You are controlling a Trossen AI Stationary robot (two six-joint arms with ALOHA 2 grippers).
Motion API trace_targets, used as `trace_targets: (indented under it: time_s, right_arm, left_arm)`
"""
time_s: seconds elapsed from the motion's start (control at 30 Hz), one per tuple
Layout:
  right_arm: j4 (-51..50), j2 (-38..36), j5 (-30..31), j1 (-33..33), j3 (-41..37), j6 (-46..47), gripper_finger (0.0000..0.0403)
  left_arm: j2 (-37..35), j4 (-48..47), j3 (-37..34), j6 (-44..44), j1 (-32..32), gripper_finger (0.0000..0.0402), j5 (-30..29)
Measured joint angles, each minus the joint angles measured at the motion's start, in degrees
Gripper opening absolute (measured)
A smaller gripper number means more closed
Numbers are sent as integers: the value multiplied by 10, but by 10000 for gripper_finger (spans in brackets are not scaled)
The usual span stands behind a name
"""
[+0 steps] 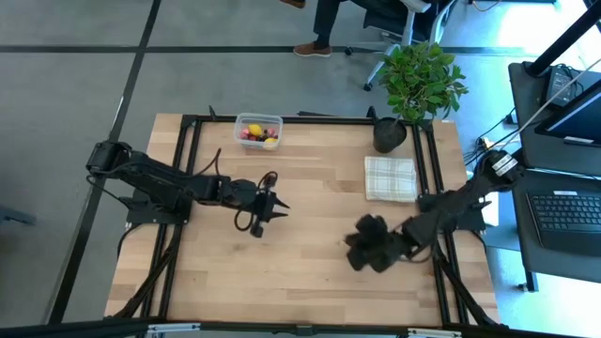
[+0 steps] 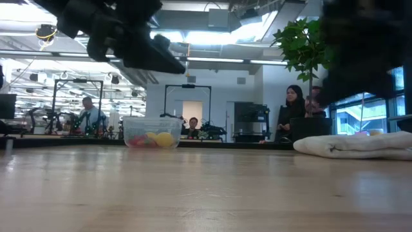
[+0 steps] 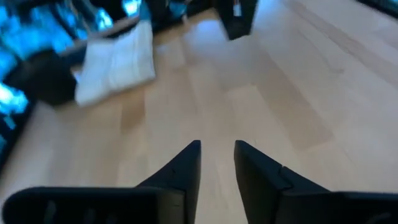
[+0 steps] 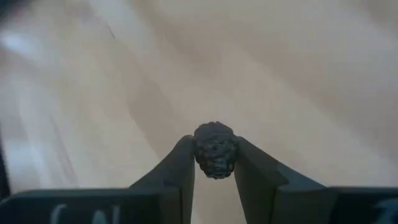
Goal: Pick and placing Produce into tupperware
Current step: Put the blackberry into the transparent bin
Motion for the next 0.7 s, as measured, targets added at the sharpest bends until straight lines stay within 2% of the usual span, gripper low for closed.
trace_targets:
  time_s: [0.07,0.17,0.37,0.5,0.7]
  right_arm:
    - [62,-5,29,-30,0,-71,93]
    - [169,-5,33,-77,0,-181,93]
    - [365,-6,-42,-159,0,-355,93]
    - [430,-6,-93,-200,1,-408,93]
    - [474,-4,-141,-237,1,-437,93]
  left_arm:
    - [0,12,0,54,-10,102,-9]
    - [0,37,0,145,-31,124,-20]
    - [0,95,0,282,-68,155,-96]
    - [0,116,0,316,-73,159,-149]
    - [0,158,0,364,-73,156,-157]
